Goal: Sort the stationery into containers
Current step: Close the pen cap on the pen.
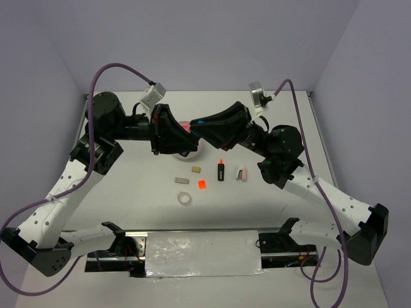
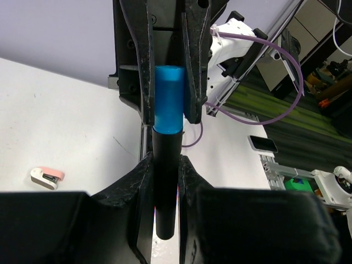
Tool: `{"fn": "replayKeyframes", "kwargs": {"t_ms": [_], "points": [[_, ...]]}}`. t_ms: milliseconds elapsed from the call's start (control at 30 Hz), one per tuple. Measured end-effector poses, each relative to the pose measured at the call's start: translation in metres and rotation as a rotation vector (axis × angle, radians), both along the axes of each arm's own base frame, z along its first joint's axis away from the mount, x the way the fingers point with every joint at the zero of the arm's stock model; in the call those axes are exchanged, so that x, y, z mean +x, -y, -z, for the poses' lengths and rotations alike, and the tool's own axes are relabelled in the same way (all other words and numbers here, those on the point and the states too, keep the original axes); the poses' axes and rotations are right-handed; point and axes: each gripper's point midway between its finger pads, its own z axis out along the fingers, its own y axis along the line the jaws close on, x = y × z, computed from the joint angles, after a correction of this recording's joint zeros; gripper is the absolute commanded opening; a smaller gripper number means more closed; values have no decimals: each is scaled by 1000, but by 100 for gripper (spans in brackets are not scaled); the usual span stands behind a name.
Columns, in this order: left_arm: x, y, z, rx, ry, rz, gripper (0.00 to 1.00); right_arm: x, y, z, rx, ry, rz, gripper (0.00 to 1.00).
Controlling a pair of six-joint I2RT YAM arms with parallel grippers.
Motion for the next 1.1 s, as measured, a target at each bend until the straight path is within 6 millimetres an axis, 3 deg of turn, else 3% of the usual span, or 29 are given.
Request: {"fn": "replayKeyframes", "kwargs": {"t_ms": [500, 767, 1000, 1100], "points": [[-6, -2, 1, 5, 3, 33, 0, -8, -13, 5, 3, 24, -16, 0], [-12, -6, -3, -1, 22, 40, 0, -15, -19, -5, 7, 33, -41, 0], [-9, -11, -4, -34, 62, -39, 0, -14, -26, -15, -130, 52, -87, 0], [-6, -14, -1, -39, 61, -80, 15, -13, -30, -14, -188, 46, -111, 0]]}}
